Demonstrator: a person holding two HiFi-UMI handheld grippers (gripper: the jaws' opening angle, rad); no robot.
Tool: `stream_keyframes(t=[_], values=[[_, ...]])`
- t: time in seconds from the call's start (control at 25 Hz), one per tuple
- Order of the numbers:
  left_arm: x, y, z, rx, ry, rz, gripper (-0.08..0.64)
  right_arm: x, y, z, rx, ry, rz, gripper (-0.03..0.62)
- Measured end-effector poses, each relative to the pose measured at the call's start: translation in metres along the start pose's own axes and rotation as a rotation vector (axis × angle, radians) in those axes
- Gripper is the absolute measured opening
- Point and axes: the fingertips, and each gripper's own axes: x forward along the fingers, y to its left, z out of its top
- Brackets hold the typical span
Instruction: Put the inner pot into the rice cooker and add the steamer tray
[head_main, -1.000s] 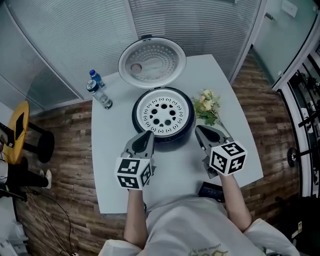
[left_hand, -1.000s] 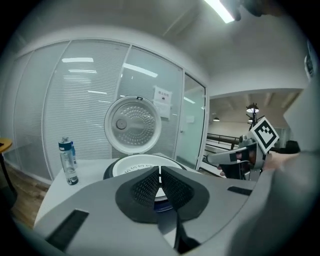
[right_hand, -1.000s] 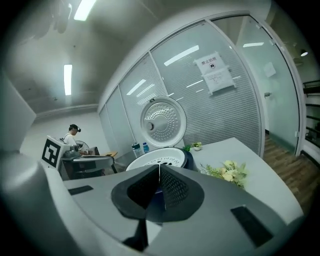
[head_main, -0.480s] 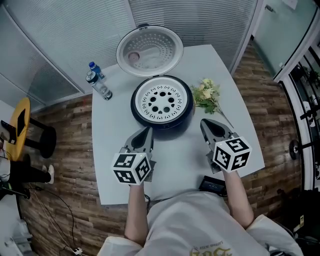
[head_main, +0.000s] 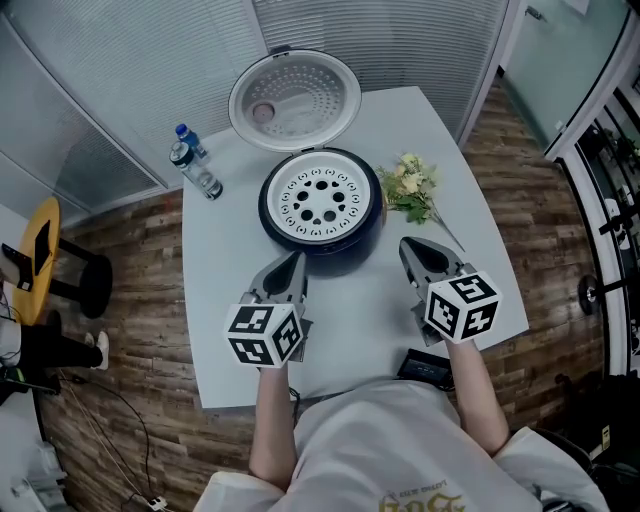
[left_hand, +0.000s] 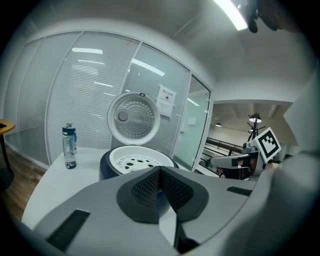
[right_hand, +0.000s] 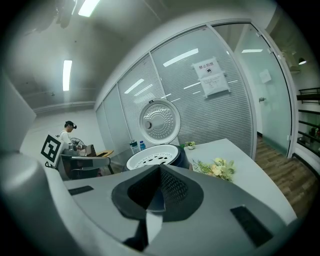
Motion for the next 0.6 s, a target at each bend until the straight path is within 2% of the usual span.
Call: stream_keyframes(t=[0.6], values=[[0.010, -0.016, 0.000, -0.013, 0.003, -0.017, 0.009, -0.009, -0.019, -0.002, 0.028, 0.001, 0.001, 0.015]])
